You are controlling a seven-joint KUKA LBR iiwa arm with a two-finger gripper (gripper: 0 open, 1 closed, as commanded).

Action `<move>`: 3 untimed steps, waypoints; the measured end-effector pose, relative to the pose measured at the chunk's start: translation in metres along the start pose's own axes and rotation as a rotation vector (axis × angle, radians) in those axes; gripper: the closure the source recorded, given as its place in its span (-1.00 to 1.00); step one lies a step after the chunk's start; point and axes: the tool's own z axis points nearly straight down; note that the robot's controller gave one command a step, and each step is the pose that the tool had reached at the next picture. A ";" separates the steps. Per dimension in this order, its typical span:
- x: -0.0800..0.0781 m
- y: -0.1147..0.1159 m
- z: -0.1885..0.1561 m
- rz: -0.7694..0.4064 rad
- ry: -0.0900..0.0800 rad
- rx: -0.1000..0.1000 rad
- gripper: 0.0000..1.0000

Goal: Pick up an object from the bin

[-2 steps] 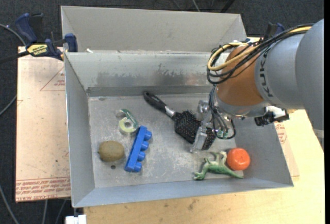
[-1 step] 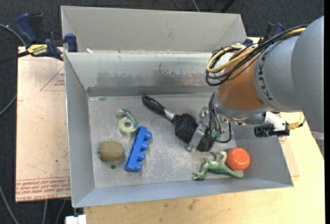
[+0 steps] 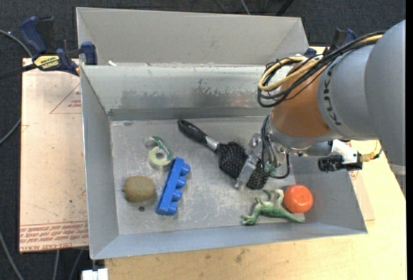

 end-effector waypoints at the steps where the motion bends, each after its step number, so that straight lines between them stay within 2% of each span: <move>1: 0.001 0.000 -0.003 0.000 0.005 0.002 1.00; 2: 0.003 -0.001 -0.022 0.000 0.018 0.008 1.00; 3: 0.002 -0.001 -0.043 -0.001 0.023 0.010 1.00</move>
Offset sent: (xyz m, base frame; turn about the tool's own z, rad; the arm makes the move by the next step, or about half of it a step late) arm -0.0001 0.0002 0.0717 -0.0001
